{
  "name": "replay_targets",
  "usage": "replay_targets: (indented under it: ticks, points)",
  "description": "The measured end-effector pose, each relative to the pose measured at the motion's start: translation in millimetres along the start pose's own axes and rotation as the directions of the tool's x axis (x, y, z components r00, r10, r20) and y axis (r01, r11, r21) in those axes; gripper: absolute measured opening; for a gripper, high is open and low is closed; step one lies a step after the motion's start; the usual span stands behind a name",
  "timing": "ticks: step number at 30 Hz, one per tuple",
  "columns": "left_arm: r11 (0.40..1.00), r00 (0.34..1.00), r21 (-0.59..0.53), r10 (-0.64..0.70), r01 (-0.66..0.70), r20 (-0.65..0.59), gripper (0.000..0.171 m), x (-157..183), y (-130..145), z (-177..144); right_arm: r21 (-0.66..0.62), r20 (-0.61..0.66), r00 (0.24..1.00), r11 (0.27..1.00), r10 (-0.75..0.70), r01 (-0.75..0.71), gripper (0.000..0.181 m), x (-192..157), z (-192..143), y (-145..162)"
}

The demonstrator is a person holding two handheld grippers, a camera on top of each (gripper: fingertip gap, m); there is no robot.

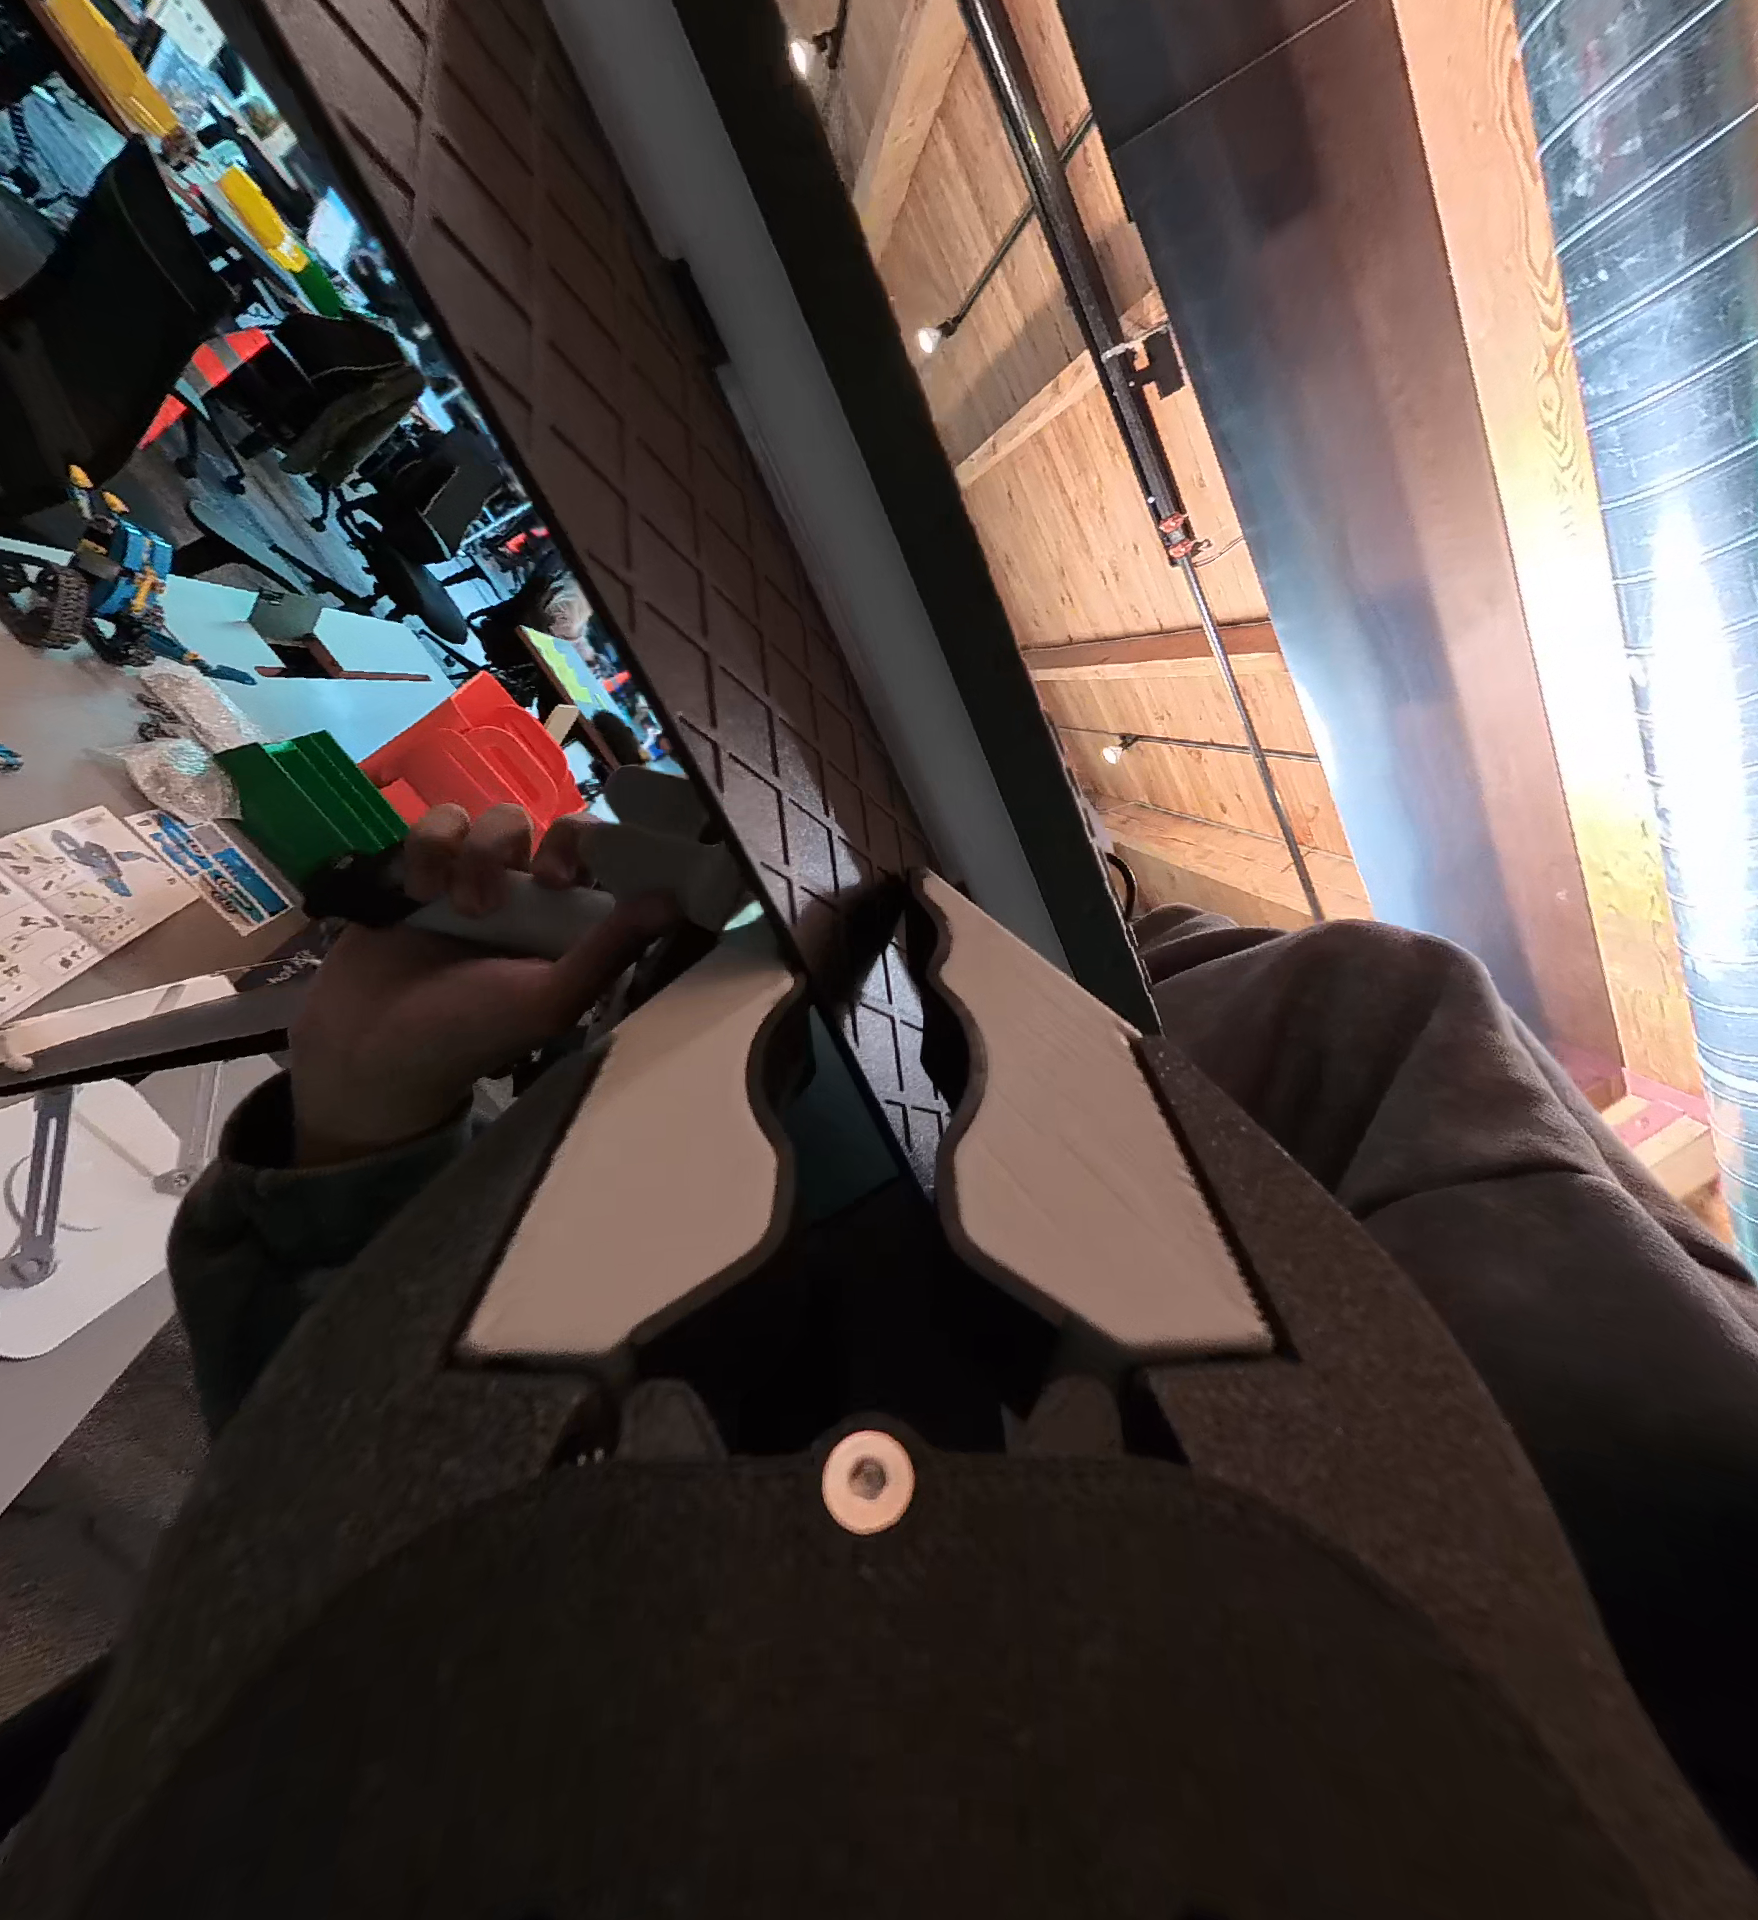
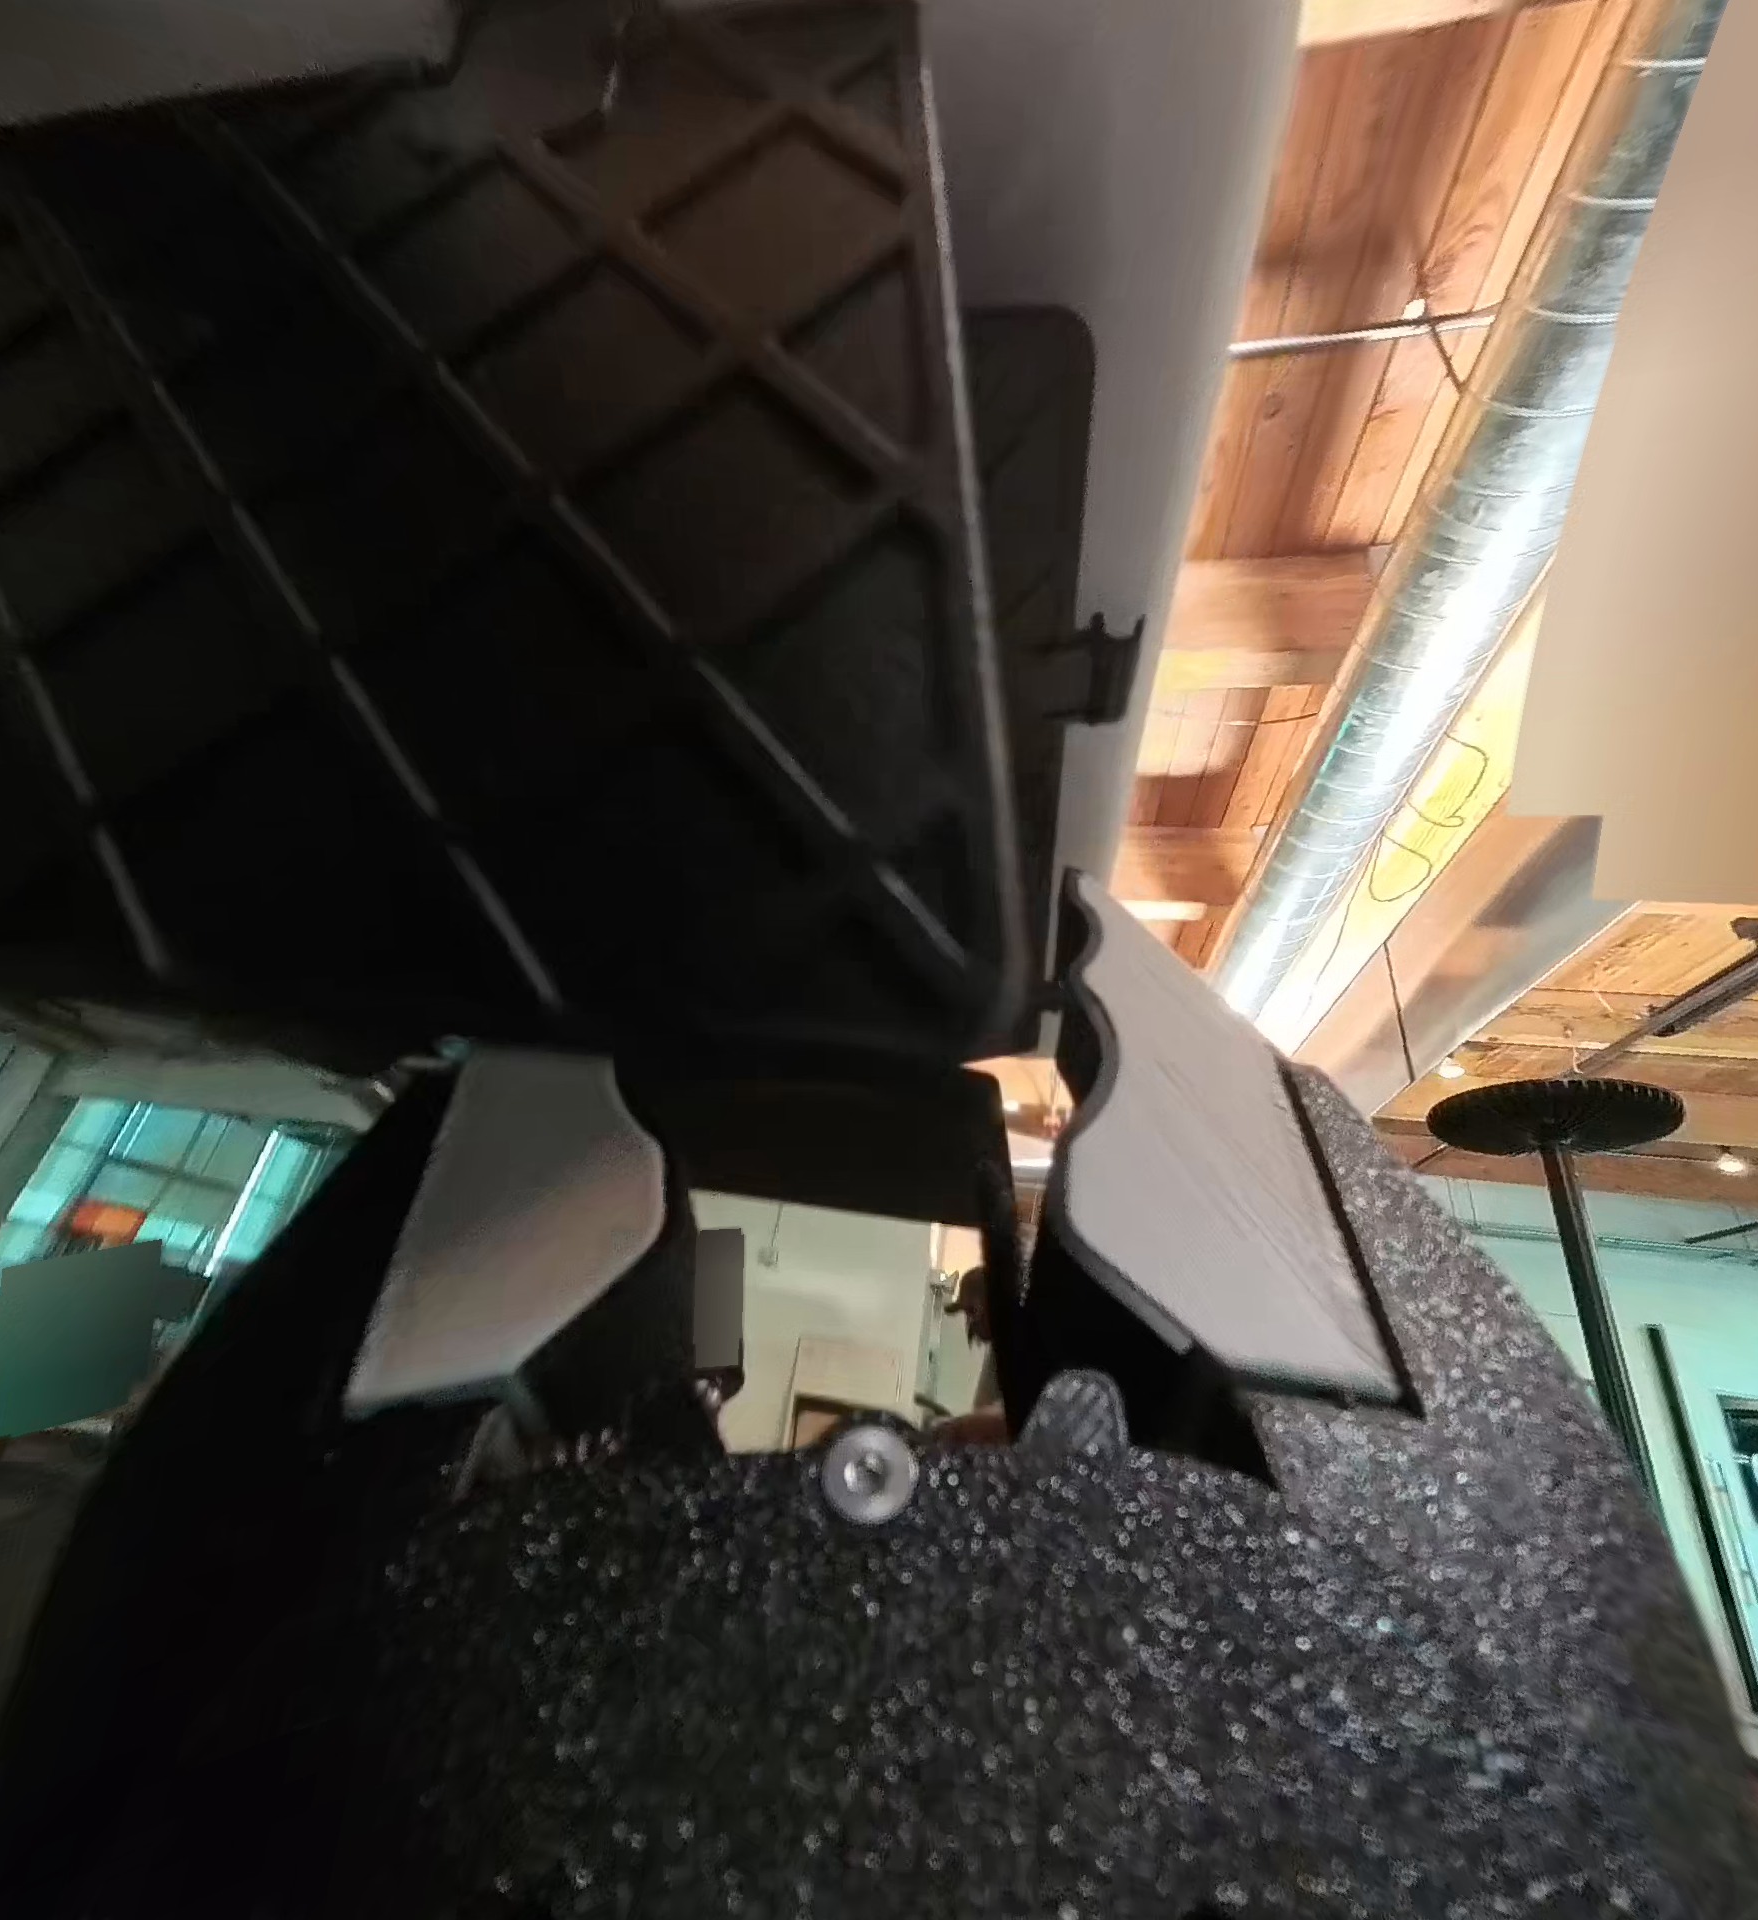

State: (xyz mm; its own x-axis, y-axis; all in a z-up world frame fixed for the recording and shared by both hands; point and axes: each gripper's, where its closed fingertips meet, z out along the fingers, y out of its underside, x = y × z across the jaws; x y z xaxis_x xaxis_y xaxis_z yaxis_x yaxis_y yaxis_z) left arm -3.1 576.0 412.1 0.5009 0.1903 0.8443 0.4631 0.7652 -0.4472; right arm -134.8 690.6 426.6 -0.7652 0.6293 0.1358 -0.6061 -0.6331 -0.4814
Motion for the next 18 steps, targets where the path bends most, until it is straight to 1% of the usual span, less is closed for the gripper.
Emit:
replay_targets:
  ticks: [3,5,6,7,8,9,10,11,12,13,14,15,16,17,18]
  points:
    - [1.000,1.000,-0.004,-0.004,0.004,-0.028,0.011,1,-1,-1,-0.069,0.033,0.999,0.997,-0.014,0.017,0.074,6,-17,12]
    - [1.000,0.999,-0.001,-0.007,0.007,-0.050,0.009,1,-2,-3,-0.131,0.033,0.999,0.991,-0.016,0.020,0.071,13,-32,21]
    - [1.000,0.998,0.003,-0.009,0.009,-0.063,0.009,1,-2,-4,-0.164,0.020,1.000,0.986,0.008,-0.004,0.067,19,-41,26]
    - [1.000,0.997,0.006,-0.011,0.011,-0.075,0.009,2,-2,-5,-0.195,-0.005,0.999,0.980,0.046,-0.046,0.061,25,-51,31]
    - [1.000,0.996,0.009,-0.013,0.014,-0.087,0.009,2,-2,-6,-0.219,-0.030,0.992,0.968,0.120,-0.124,0.050,30,-60,34]
    - [1.000,0.995,0.014,-0.015,0.016,-0.099,0.009,2,-3,-8,-0.241,-0.025,0.973,0.943,0.230,-0.229,0.035,29,-68,36]
    - [1.000,0.994,0.017,-0.012,0.014,-0.107,0.009,2,-3,-10,-0.280,0.011,0.930,0.894,0.368,-0.351,0.030,19,-76,37]
    - [1.000,0.994,0.015,-0.007,0.009,-0.110,0.009,2,-4,-11,-0.336,0.061,0.859,0.821,0.508,-0.461,0.033,5,-83,37]
    - [1.000,0.994,0.012,-0.001,0.003,-0.112,0.009,2,-4,-12,-0.403,0.109,0.763,0.730,0.638,-0.552,0.032,-11,-91,34]
    - [1.000,0.994,0.008,0.003,-0.002,-0.113,0.008,2,-5,-13,-0.472,0.136,0.621,0.601,0.772,-0.644,0.030,-26,-99,29]
    - [1.000,0.993,0.003,0.005,-0.004,-0.115,0.007,2,-5,-14,-0.529,0.129,0.427,0.426,0.895,-0.734,0.030,-36,-106,22]
    - [1.000,0.993,-0.002,0.007,-0.007,-0.118,0.009,1,-5,-14,-0.546,0.097,0.195,0.216,0.976,-0.809,0.036,-38,-107,12]
    - [1.000,0.992,-0.008,0.011,-0.012,-0.123,0.008,2,-5,-14,-0.532,0.094,0.000,0.050,0.996,-0.846,0.041,-31,-103,-2]
    - [1.000,0.991,-0.014,0.016,-0.018,-0.131,0.008,2,-4,-13,-0.521,0.128,-0.107,-0.025,0.986,-0.853,0.040,-24,-97,-17]
    - [1.000,0.990,-0.015,0.019,-0.021,-0.143,0.009,3,-4,-13,-0.564,0.169,-0.155,-0.034,0.973,-0.825,0.016,-26,-95,-30]
